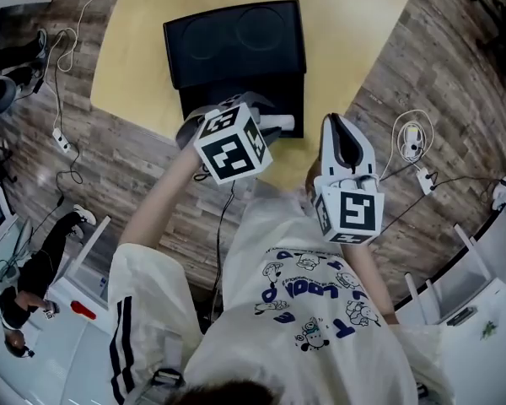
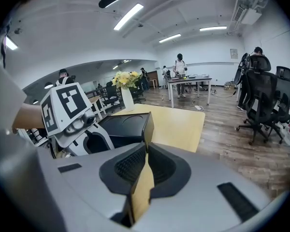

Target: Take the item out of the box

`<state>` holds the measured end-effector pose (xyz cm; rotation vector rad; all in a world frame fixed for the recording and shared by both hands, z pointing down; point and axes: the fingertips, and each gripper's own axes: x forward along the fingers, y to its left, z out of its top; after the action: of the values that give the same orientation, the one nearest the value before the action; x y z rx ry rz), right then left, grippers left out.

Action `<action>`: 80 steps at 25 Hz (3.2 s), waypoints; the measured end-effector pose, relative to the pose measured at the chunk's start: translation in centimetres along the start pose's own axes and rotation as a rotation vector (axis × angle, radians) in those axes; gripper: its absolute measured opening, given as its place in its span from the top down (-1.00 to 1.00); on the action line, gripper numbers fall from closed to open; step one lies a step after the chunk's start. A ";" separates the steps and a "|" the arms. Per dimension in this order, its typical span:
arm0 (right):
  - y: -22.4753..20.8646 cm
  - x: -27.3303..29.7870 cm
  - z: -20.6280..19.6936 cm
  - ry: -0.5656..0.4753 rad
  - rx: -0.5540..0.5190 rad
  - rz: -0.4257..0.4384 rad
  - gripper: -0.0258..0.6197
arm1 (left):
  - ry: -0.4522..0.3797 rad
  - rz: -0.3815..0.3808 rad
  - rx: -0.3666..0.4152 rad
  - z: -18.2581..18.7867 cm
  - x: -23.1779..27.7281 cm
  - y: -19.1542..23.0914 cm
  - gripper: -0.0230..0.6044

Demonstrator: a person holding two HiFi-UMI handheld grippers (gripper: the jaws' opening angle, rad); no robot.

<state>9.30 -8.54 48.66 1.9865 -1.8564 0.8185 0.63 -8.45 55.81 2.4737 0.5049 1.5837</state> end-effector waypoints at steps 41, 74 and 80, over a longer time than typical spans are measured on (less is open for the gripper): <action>-3.4 0.5 -2.1 0.061 0.103 -0.056 0.81 | 0.229 -0.341 0.013 -0.3 3.2 -0.2 0.48; -0.6 0.9 3.7 -0.052 -0.047 0.091 0.81 | 0.002 0.034 -0.142 1.6 -3.4 0.8 0.51; 1.4 0.8 6.0 -0.092 -0.093 0.151 0.81 | -0.123 0.145 -0.221 2.7 -6.2 0.3 0.51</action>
<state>9.12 -12.80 44.20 1.8752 -2.0781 0.6767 0.79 -10.83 49.46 2.4640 0.1270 1.4350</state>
